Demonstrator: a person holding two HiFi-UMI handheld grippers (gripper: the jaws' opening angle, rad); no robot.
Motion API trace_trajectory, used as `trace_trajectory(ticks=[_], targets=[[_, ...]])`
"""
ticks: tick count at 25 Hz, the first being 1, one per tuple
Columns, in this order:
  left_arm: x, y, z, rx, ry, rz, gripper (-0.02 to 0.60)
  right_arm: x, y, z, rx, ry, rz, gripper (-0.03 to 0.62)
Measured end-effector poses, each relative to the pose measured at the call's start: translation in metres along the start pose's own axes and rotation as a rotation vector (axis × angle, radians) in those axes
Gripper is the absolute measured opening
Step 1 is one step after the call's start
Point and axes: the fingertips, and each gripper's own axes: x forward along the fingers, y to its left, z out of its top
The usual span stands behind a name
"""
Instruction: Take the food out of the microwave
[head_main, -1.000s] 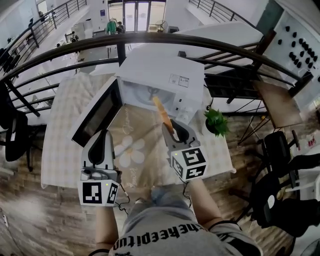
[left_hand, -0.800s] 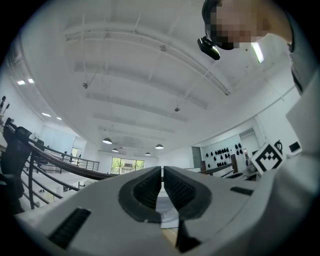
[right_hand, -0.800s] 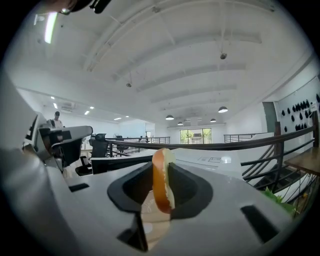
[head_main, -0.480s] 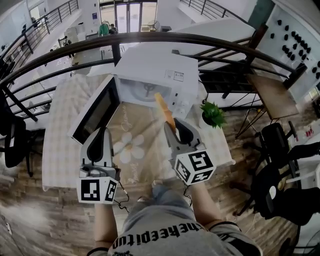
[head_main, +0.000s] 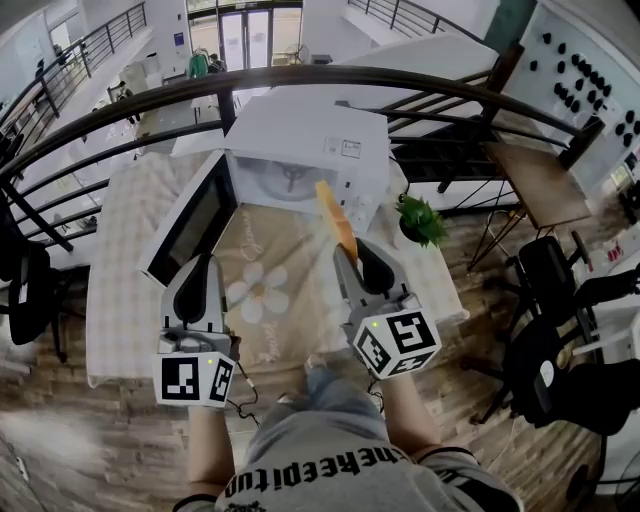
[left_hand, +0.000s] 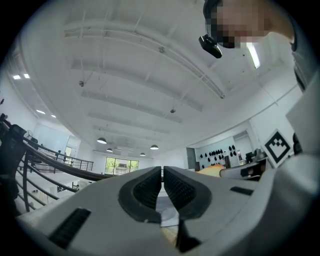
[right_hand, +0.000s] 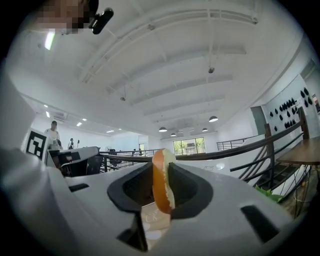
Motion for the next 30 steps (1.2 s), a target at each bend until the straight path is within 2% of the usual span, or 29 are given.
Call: trace_trajectory(ticks=[14,30], targets=[[-0.015,-0.007,0.004,-0.008,-0.003,-0.018,0.015,-0.032,0.008,0.014,0.011,-0.067,-0.031,0.103],[-0.031,-0.007,0.012,-0.010,-0.008,-0.013,0.015,-0.047,0.022,0.028,0.006,-0.110,-0.021,0.101]])
